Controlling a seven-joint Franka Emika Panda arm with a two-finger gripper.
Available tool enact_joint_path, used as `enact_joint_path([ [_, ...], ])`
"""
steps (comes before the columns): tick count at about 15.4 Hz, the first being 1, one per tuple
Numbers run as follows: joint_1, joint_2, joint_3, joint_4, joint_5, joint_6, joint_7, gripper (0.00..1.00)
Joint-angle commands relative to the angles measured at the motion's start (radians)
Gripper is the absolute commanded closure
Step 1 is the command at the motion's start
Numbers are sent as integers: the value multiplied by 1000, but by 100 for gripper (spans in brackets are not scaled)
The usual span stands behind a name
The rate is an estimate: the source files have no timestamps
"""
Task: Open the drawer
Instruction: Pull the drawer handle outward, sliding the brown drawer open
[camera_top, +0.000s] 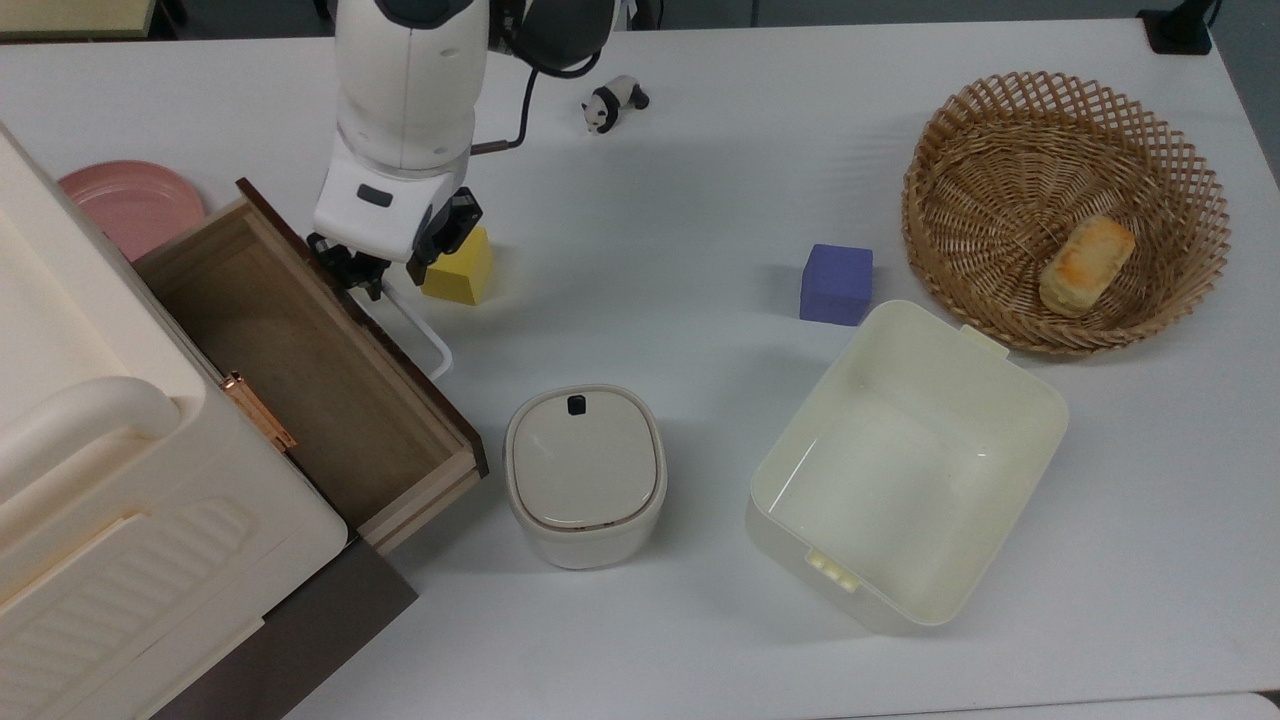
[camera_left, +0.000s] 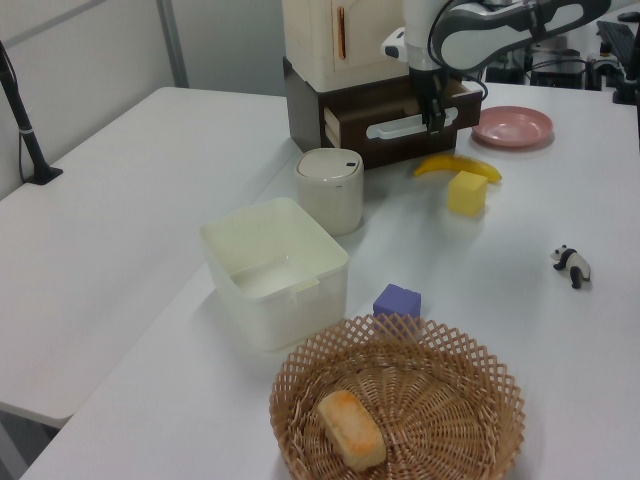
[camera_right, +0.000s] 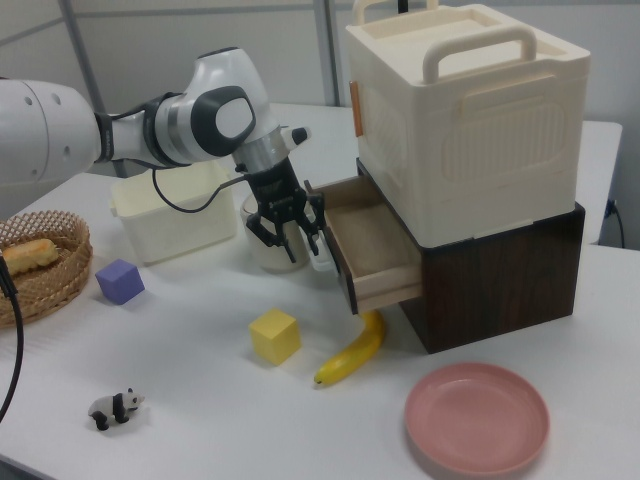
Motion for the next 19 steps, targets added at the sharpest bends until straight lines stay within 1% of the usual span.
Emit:
enact_joint_path([
  [1, 35, -59, -1, -46, 28, -48, -17, 61],
  [3, 49, -61, -1, -46, 43, -58, -17, 61],
  [7, 58, -72, -1, -46, 45, -98, -17, 62],
  [13, 107, -95, -1, -48, 57, -184, -17, 62],
  [17, 106, -105, -1, -34, 143, -224, 1, 60],
  [19, 97, -130, -4, -28, 210, -243, 27, 52],
])
